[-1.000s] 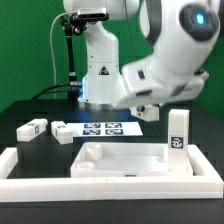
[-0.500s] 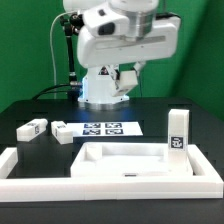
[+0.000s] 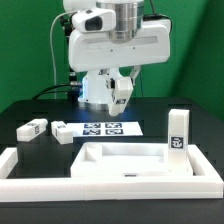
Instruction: Assemble desk
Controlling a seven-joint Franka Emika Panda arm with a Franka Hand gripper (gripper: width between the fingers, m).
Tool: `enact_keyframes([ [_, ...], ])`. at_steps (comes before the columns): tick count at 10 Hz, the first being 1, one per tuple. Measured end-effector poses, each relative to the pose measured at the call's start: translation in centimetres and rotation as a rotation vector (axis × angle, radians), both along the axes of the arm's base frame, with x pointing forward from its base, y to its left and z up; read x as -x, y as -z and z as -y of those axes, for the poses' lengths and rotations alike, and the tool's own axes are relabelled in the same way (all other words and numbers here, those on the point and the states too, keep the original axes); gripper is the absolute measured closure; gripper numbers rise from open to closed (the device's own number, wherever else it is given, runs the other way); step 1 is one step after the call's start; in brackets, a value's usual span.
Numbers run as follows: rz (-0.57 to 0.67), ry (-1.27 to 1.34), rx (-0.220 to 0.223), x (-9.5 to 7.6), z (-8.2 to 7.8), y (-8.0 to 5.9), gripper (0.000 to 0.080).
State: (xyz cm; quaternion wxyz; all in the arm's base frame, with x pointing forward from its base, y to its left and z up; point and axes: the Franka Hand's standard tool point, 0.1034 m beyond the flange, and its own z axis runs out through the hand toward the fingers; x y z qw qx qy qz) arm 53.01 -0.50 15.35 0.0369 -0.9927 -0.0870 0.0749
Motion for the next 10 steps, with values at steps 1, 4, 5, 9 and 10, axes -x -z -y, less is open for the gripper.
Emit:
enact_keyframes([
  [1,0.056,0.037,-0.023,-2.7,1.2,-1.9,0.0511],
  [4,0.286,0.067,-0.025,-6.2,3.2,-4.0,0.0511],
  [5,0.382,0.077,-0.014,-6.2,3.7,-3.7,0.0511],
  [9,0.614,0.082,0.061,-6.0,6.0,-3.1,0.0511],
  [10,0.602,0.105,0.048,-6.3,6.3,-3.0,0.0511],
])
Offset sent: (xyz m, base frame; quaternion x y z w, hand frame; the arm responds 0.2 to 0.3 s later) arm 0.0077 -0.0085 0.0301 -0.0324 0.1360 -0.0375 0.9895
